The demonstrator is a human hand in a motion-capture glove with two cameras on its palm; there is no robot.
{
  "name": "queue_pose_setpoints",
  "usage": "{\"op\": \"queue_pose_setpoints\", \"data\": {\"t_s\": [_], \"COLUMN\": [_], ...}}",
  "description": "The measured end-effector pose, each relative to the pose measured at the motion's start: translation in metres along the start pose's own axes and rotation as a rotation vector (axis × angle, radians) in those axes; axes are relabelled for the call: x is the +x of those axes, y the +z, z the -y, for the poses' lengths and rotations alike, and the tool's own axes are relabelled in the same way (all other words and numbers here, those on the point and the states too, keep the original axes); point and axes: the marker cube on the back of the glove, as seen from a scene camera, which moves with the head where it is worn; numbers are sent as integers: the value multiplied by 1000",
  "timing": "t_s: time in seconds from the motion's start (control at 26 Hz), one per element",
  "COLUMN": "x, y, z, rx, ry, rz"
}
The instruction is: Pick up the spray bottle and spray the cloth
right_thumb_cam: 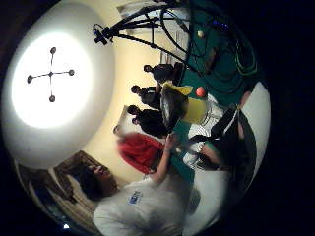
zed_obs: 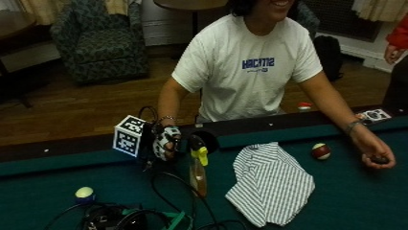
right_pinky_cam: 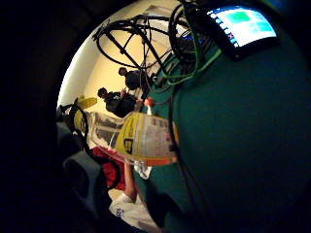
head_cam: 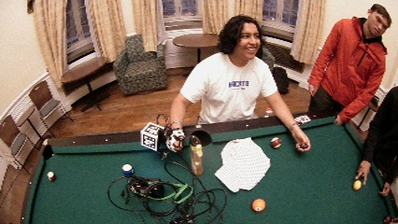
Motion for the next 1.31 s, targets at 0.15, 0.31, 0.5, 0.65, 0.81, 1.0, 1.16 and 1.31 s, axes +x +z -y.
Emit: {"op": "queue_pose_setpoints", "data": {"t_s": [0.15,0.31,0.5,0.65,0.81,1.0,1.16,1.31], "x": [-1,-3,-7,-8,-10,-14,-20,-23], "y": [-2,5,23,38,48,59,69,78], "z": [-3,-3,-2,2,5,10,15,18], "rx": [-45,-187,-359,-413,-420,-391,-344,-233], "ry": [-2,-2,5,17,40,64,97,93], "rz": [-39,-49,-101,-131,-134,-85,27,98]}}
